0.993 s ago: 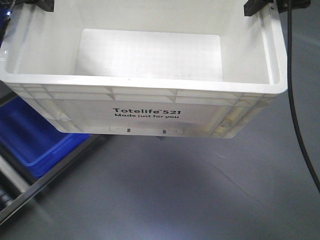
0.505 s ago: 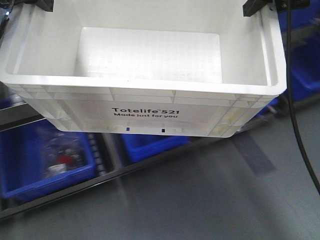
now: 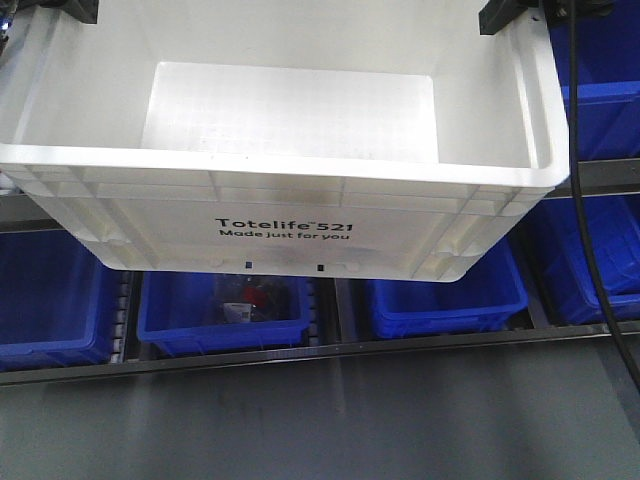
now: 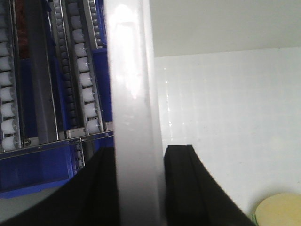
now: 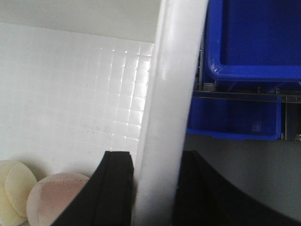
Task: Place moving items into box and shelve
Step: 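Hold the tote with both grippers while the base turns to face the shelf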
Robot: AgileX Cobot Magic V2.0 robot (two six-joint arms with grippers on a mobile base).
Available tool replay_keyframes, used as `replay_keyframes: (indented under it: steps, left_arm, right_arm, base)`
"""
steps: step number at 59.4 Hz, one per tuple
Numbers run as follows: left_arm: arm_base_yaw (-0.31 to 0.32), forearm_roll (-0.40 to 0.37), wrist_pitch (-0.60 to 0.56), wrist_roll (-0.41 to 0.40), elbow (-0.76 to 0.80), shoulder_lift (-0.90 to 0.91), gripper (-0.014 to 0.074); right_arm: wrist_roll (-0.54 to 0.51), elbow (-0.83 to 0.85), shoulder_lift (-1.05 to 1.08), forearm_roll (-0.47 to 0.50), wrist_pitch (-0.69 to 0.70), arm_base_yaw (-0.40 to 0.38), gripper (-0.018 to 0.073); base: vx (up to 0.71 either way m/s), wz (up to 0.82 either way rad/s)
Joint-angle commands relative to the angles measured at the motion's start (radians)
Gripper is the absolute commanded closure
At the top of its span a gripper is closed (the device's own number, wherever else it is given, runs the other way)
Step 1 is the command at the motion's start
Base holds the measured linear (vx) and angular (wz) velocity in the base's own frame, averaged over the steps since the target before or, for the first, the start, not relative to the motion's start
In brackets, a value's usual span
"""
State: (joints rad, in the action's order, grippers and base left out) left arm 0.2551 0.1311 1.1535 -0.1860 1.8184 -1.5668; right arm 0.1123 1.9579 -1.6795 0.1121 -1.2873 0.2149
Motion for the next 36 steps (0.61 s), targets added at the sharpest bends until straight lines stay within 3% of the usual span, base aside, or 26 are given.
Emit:
replay_keyframes:
  steps: [1, 36]
  left_arm:
    - [-0.005, 0.076, -0.106, 0.002, 0.036, 0.058, 0.0594]
    - [-0.005, 0.076, -0.106, 0.002, 0.036, 0.058, 0.0594]
  right_arm:
    - [-0.017, 0.040, 0.067, -0.061, 0.005, -0.016, 0.0564]
    - [-0.017, 0.040, 0.067, -0.060, 0.005, -0.016, 0.0564]
  base:
    - [0.03, 0.22]
    - [0.03, 0.19]
